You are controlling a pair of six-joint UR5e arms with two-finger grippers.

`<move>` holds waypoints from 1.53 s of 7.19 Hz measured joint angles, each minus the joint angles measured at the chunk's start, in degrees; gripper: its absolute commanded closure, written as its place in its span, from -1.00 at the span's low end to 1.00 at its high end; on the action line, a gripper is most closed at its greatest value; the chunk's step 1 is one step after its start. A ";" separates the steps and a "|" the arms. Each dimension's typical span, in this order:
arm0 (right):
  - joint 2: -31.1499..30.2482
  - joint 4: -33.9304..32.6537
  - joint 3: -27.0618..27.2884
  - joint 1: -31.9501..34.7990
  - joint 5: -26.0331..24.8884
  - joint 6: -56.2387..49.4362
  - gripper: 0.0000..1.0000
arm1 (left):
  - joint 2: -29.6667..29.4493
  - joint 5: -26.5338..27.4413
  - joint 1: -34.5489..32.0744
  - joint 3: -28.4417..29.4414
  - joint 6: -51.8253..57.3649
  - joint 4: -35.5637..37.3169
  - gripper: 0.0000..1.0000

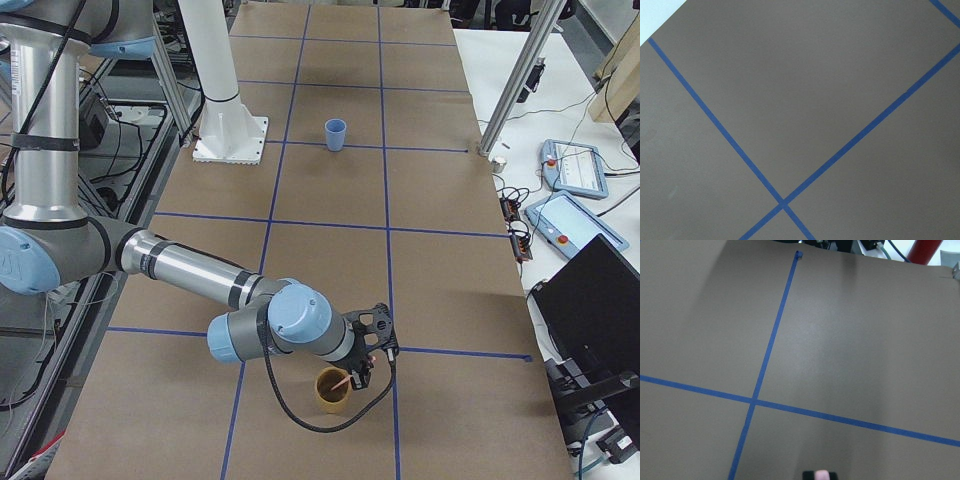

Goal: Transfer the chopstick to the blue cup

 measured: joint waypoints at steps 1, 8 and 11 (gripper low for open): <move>-0.02 -0.08 1.16 1.90 0.29 -0.05 1.00 | 0.00 0.00 0.00 0.04 -0.03 0.02 -0.98; 6.65 -25.60 17.21 2.21 1.73 3.55 1.00 | 1.77 -3.29 -7.71 1.70 -6.40 9.49 -0.98; 9.22 -26.11 25.58 -10.92 1.08 28.67 1.00 | 2.76 -7.09 -11.12 1.45 -10.17 13.45 -0.98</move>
